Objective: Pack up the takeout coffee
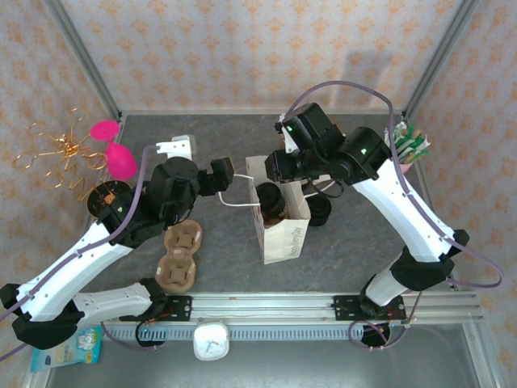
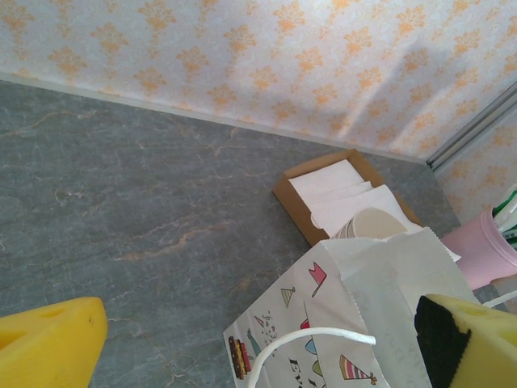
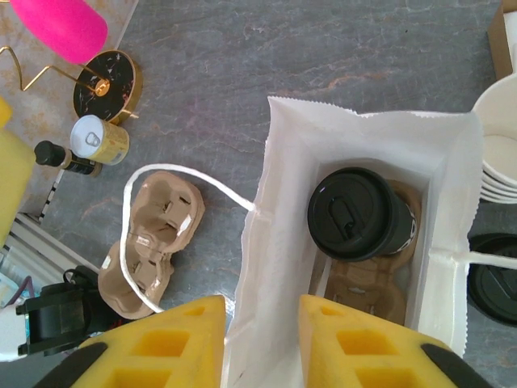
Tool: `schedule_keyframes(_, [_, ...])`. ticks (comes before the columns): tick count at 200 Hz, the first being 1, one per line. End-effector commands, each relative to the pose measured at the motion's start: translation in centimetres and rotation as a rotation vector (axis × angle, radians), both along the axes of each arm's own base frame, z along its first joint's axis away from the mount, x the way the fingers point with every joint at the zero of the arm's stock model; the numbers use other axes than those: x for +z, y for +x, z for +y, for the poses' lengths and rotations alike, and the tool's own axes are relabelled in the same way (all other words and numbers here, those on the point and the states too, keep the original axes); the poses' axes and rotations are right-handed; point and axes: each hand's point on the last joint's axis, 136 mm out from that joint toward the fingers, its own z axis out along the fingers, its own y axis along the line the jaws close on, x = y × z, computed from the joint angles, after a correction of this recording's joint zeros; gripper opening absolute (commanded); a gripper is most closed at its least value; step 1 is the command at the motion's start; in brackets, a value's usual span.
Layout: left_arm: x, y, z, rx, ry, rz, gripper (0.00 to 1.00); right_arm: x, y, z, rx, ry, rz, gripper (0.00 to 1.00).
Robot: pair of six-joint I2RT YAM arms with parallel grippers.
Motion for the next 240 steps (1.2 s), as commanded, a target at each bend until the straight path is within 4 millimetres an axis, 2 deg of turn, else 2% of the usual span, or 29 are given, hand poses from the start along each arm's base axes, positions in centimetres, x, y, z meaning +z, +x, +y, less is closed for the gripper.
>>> schedule_keyframes(1, [0.3,-0.1,0.6,-0.002,0.022,-0.014,0.99,1.8,0.6,-0.8,-0.029,-0.004,-0.07,0.33])
schedule_keyframes(13, [0.5,0.0,0.2,-0.017,0.021,-0.018,0.99,3.1,1.4,-1.3,-0.067,0.009,-0.11,0.44])
schedule_keyframes(29, [0.9,0.2,-0.2,-0.036,0.024,-0.024,0.99,5.0,2.7,-3.0,-0.143,0.033,-0.16,0.49])
schedule_keyframes(38, [1.3,0.3,-0.5,-0.045,0.026,-0.032,0.99,5.7,3.8,-4.7,-0.204,0.043,-0.18,0.55])
schedule_keyframes(56, [2.4,0.7,-1.4,-0.08,0.026,-0.053,0.99,6.8,5.9,-9.1,-0.341,0.084,-0.208,0.58])
schedule_keyframes(74, [3.4,1.0,-2.5,-0.126,0.03,-0.069,0.99,7.0,7.5,-13.7,-0.474,0.13,-0.239,0.62])
schedule_keyframes(105, [4.1,1.7,-3.8,-0.173,0.077,-0.071,0.99,4.0,9.4,-21.1,-0.688,0.182,-0.22,0.67])
schedule_keyframes(124, [4.0,2.1,-4.4,-0.192,0.101,-0.07,0.99,0.7,10.2,-24.5,-0.791,0.23,-0.184,0.68])
schedule_keyframes(136, [4.1,2.2,-4.8,-0.211,0.109,-0.07,0.99,-2.2,10.5,-25.9,-0.843,0.247,-0.145,0.68])
schedule_keyframes(153, [4.1,2.4,-5.2,-0.227,0.124,-0.075,0.99,-6.5,11.2,-26.4,-0.869,0.325,-0.064,0.68])
schedule_keyframes(177, [3.9,2.8,-5.6,-0.234,0.146,-0.083,0.99,-12.2,11.9,-25.3,-0.87,0.426,0.038,0.66])
schedule_keyframes(205, [3.9,3.3,-6.3,-0.251,0.16,-0.088,0.99,-16.8,12.0,-24.5,-0.88,0.461,0.111,0.61])
schedule_keyframes(229, [3.9,3.8,-6.3,-0.238,0.164,-0.1,0.99,-19.6,12.4,-23.0,-0.86,0.458,0.15,0.57])
schedule_keyframes(240, [3.9,3.9,-6.5,-0.236,0.159,-0.105,0.99,-20.8,12.7,-22.9,-0.875,0.433,0.165,0.57])
